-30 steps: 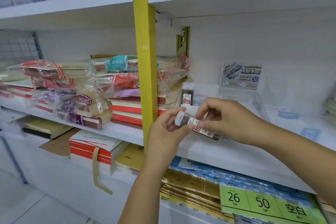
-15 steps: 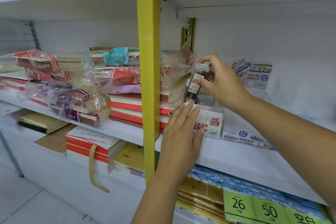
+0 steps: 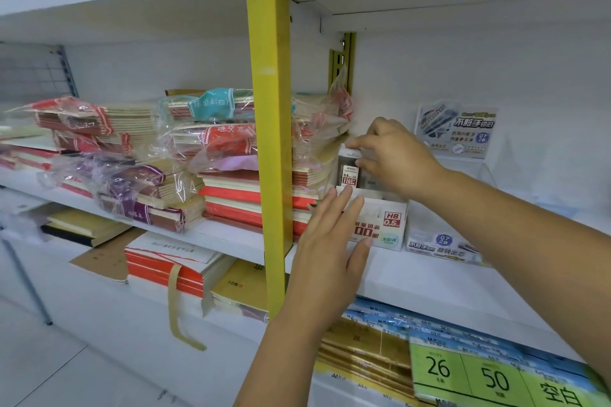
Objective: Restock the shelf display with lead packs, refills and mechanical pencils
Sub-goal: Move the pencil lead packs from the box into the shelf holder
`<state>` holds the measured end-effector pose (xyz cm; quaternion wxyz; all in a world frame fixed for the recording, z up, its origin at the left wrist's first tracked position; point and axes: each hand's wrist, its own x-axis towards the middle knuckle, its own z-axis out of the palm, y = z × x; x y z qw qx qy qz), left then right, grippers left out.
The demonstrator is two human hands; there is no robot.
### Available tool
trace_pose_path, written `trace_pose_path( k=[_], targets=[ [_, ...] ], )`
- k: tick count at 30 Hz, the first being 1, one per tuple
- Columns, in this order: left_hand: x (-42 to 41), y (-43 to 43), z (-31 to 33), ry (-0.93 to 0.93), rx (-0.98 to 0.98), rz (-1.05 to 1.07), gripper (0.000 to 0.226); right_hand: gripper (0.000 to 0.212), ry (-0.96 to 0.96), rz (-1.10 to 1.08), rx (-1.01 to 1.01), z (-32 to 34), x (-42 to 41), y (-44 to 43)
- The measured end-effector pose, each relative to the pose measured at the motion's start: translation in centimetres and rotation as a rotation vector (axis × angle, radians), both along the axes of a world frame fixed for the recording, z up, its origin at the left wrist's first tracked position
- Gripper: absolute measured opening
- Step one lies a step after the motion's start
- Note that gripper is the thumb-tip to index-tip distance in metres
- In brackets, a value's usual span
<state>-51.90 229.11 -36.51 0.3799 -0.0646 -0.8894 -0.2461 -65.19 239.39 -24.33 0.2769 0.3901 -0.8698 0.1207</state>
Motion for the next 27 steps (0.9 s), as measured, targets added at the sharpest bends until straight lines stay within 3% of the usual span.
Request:
trace_pose_path(
  k=[2, 8, 11, 14, 19, 23, 27],
  targets=[
    [0.3, -0.1, -0.1, -0.008, -0.007, -0.023, 0.058, 0.046, -0.032, 0.003, -0.021, 0.3, 1.0, 0.7],
    [3.4, 0.6, -0.8, 0.149, 0.048, 0.004, 0.046, 0.028, -0.095, 0.162, -0.406, -1.0, 8.4, 5.8],
    [6.3, 2.0, -3.3, 0.170, 0.055, -0.044, 0.036, 0.020, -0.251, 0.266, -0.556, -4.6, 13.5, 9.2],
    [9.4, 3.9, -8.6, -0.116, 0.050, -0.148, 0.037, 0.018, -0.555, 0.276, -0.596, -11.2, 17.2, 12.2],
    [13.7, 5.1, -22.2, -0.693, 0.119, -0.173, 0.043, 0.015, -1.114, -0.056, -0.426, -28.2, 20.2, 16.1],
    [16.6, 6.5, -31.5, -1.075, 0.294, -0.116, 0.059, 0.022, -1.370, -0.244, -0.285, -40.4, 22.0, 17.7],
    [17.5, 7.2, -36.7, -1.269, 0.485, -0.058, 0.066, 0.050, -1.502, -0.317, -0.216, -46.3, 21.9, 17.4]
  ],
)
